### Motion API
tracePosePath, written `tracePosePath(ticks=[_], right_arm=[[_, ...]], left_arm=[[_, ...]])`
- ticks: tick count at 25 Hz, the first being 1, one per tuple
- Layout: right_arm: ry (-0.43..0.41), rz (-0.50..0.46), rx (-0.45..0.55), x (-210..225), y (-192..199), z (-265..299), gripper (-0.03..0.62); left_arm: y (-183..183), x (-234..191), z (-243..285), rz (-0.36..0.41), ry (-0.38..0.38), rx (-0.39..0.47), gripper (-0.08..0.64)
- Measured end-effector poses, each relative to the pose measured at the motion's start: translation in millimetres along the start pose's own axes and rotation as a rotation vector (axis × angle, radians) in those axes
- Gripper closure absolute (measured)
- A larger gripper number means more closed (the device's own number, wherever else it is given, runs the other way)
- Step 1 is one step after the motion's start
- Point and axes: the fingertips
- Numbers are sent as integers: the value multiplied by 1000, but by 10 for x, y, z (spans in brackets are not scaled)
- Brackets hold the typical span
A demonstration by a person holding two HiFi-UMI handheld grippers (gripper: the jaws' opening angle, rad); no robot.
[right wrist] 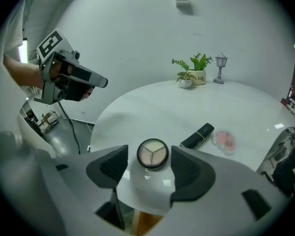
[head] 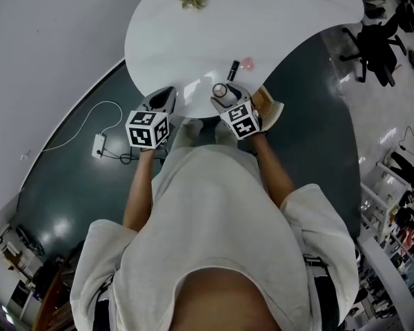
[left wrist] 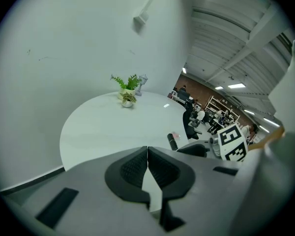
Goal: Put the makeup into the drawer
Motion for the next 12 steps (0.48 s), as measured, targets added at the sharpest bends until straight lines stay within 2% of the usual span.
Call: tracePosePath(ticks=[6, 12], right_arm=[[34, -29, -54, 0, 24, 118, 352], [57, -33, -44, 19, 20, 156, 373]], left_arm=[[8, -20, -58, 0, -8, -1, 549], [21, 19, -21, 11, 14, -9, 549]])
Point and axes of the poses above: the fingertips, and each gripper's own axes: z forward along the fingers, x to its right, y out of its underside, and after that the axes turned 12 degrees about z, right-handed
